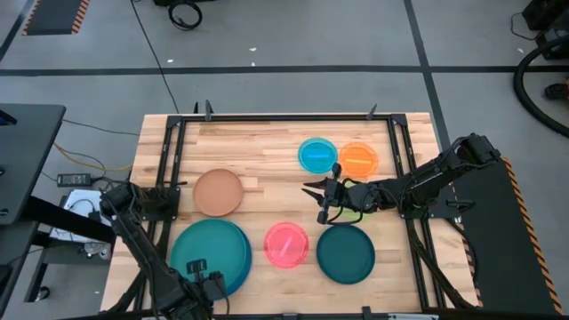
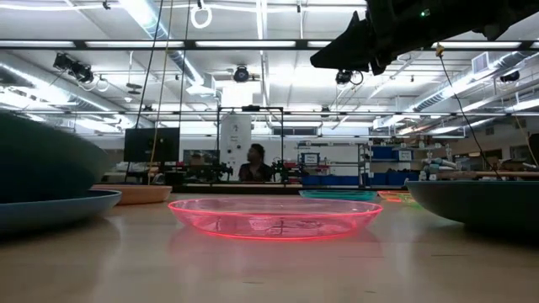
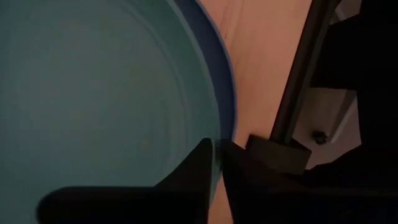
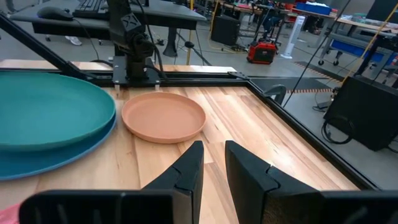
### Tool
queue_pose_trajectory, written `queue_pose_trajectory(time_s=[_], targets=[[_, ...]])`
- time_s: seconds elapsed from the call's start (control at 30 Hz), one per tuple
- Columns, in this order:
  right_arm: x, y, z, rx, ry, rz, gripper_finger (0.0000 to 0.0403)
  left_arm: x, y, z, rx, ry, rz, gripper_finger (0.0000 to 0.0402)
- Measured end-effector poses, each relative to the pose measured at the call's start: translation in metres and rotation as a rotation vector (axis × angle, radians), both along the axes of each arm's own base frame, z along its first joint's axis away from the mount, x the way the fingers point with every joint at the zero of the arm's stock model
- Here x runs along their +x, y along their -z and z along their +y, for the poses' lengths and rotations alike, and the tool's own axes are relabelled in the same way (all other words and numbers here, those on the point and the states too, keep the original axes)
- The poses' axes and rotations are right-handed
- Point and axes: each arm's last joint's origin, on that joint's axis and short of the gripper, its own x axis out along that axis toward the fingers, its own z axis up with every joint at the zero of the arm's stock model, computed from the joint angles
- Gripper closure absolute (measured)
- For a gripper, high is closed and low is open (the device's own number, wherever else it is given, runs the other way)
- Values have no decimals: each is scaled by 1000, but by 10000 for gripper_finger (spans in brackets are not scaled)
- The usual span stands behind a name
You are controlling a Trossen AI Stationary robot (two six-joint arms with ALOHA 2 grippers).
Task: Stack plastic plates
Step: Stack the green plate on top of the blue plate, then stack the dark blue plate on top of the green plate
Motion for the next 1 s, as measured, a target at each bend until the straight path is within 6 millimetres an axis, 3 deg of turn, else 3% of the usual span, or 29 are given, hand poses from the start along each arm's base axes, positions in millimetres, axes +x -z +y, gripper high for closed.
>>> queue_pose_trajectory(time_s=[0.33,1.0], targets=[[0,0,0,0,0,0,326,3,0,1,-4,-15,-3,283],[0,-1,0,2,-1,-7,326,13,1,15,60,-21,5,279]])
